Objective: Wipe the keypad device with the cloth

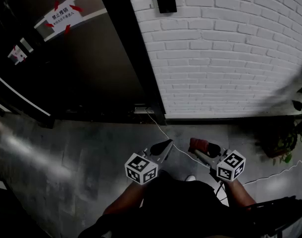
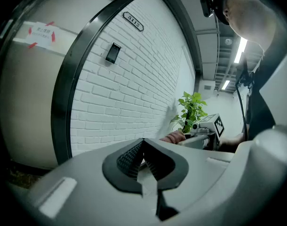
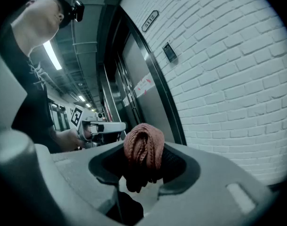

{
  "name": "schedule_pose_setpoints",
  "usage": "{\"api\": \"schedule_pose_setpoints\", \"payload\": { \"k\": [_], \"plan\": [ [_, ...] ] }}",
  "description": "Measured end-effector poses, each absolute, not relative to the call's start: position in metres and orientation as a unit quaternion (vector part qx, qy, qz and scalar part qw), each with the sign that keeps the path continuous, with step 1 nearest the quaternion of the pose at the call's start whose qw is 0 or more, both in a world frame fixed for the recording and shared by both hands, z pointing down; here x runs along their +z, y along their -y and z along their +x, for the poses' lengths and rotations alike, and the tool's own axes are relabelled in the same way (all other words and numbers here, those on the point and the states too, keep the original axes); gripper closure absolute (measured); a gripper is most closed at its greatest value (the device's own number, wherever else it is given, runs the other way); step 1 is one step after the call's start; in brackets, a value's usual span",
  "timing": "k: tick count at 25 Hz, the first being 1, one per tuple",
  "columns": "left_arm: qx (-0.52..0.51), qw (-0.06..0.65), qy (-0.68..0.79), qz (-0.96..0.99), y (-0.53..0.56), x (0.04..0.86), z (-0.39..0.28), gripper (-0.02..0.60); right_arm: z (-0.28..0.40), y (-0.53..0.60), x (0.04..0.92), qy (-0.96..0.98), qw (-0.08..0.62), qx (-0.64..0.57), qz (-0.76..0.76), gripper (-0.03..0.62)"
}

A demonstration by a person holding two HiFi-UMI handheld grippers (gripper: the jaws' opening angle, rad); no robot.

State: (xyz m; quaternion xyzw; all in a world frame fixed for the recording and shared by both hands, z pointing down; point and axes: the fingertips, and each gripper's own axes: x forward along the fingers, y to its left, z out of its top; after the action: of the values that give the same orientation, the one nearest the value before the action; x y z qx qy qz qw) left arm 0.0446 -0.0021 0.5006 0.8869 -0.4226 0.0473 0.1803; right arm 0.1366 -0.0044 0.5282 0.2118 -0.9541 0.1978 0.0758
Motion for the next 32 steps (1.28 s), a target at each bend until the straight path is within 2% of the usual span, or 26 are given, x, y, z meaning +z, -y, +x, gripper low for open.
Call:
{"api": "schedule_pose_setpoints", "payload": {
  "k": [5, 10, 14, 18, 21, 24, 32],
  "plan": [
    [0.059, 0.167, 0.410, 0.895, 0.030, 0.492, 0.033, 0.565, 0.129, 0.042, 0.512, 0.959, 0.107, 0.141, 0.220, 0.431],
    [0.058, 0.130, 0.382, 0.913, 0.096, 0.452, 0.004, 0.565, 0.093, 0.124, 0.444, 0.956, 0.126, 0.059, 0.257, 0.431],
    [0.056, 0.109, 0.340, 0.933, 0.159, 0.406, -0.012, 0.565, 0.063, 0.201, 0.348, 0.937, 0.091, 0.004, 0.338, 0.431],
    [0.080, 0.062, 0.299, 0.949, 0.205, 0.371, -0.017, 0.565, 0.046, 0.276, 0.259, 0.899, 0.051, -0.021, 0.434, 0.431],
    [0.055, 0.023, 0.274, 0.960, 0.227, 0.346, -0.019, 0.566, 0.033, 0.320, 0.191, 0.870, 0.007, -0.065, 0.489, 0.431],
    [0.010, 0.048, 0.262, 0.964, 0.232, 0.353, -0.026, 0.565, 0.021, 0.343, 0.140, 0.849, -0.021, -0.105, 0.518, 0.431],
    [0.045, 0.091, 0.229, 0.968, 0.206, 0.410, -0.036, 0.565, 0.013, 0.376, 0.083, 0.827, -0.033, -0.155, 0.540, 0.432]
  ]
}}
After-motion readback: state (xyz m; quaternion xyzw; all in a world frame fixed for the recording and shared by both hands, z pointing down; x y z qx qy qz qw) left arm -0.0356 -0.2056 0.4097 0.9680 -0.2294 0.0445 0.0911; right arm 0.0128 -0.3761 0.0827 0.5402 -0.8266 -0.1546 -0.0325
